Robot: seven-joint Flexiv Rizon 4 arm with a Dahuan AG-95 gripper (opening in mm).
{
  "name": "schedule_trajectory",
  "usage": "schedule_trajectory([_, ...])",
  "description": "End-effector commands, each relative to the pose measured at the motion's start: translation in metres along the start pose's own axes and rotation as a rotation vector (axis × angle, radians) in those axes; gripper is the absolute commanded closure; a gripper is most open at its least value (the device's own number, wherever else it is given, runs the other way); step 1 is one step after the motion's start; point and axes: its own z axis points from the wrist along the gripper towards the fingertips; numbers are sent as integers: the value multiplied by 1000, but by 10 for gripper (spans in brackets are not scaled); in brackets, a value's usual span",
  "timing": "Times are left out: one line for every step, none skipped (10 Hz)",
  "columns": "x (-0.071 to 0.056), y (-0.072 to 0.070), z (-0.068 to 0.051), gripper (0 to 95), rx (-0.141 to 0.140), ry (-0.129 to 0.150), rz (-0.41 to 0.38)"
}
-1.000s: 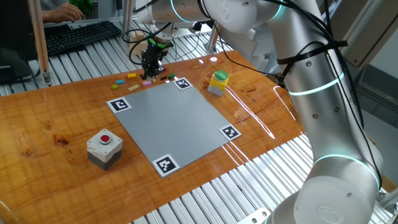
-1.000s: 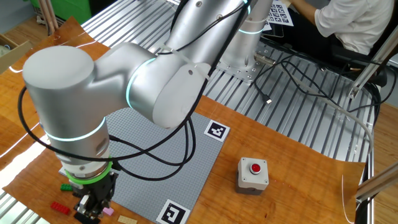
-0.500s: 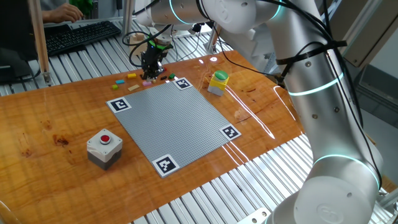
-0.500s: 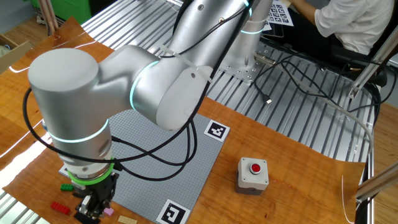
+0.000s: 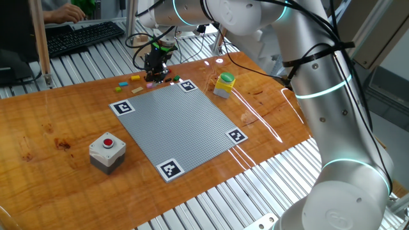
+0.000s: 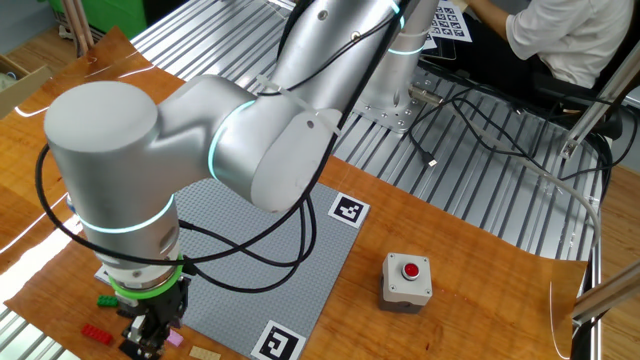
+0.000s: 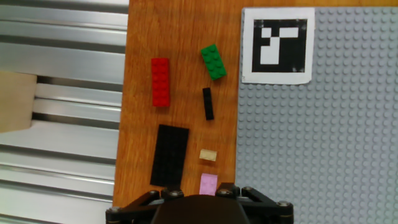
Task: Build with small Lego blocks
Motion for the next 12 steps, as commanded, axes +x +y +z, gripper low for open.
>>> schedule_trajectory([3, -8, 3, 570, 4, -12, -9])
schedule_trajectory([3, -10, 4, 570, 5, -16, -11])
schedule_trajectory([4, -12, 4, 570, 5, -17, -10])
schedule_trajectory([4, -13, 4, 570, 5, -20, -10])
schedule_trajectory([4, -13, 4, 570, 5, -20, -11])
schedule_trajectory([4, -13, 4, 570, 5, -21, -15])
schedule_trajectory([4, -13, 4, 570, 4, -21, -18])
schedule_trajectory([4, -13, 4, 570, 2, -22, -18])
schedule_trajectory([3, -12, 4, 570, 2, -24, -20])
schedule_trajectory([3, -12, 4, 570, 2, -24, -23])
schedule_trajectory([3, -12, 4, 570, 2, -24, -25])
schedule_trajectory([3, -12, 4, 760, 1, -24, -28])
